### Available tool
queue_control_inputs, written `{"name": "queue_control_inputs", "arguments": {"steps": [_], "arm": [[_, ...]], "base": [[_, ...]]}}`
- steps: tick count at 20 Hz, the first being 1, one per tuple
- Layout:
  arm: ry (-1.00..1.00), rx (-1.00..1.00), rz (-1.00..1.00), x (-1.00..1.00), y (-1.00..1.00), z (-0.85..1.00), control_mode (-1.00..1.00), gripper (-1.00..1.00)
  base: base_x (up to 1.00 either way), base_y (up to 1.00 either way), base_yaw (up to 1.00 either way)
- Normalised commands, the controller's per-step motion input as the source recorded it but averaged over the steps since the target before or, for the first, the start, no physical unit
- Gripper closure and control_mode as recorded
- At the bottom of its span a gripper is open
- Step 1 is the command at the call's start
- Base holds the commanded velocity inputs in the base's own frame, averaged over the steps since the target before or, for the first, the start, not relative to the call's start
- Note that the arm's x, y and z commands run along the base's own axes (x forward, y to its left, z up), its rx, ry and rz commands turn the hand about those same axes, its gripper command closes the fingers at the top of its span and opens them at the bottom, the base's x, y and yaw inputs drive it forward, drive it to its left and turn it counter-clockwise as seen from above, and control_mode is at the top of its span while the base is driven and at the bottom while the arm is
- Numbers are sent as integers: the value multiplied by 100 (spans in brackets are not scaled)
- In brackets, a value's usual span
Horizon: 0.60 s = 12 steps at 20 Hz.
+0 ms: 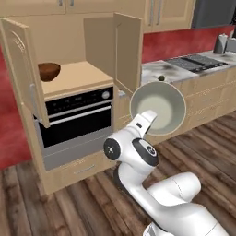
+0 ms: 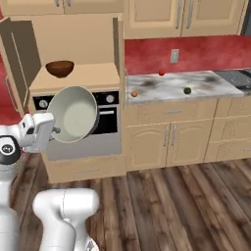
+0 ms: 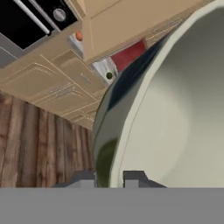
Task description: Pick both bowls and place them on the counter. Then place the lime in one bowl and place the egg in the other bowl.
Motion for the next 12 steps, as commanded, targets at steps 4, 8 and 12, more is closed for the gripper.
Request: {"name": "queue_control_inputs", "arguments": {"steps": [4,8,12], "arm": [[0,0,0,0,0,0,100,100],[0,0,0,0,0,0,100,100],[0,0,0,0,0,0,100,100]], "base": [[-19,-18,-45],[9,-21,-42],[38,-22,-34]]}}
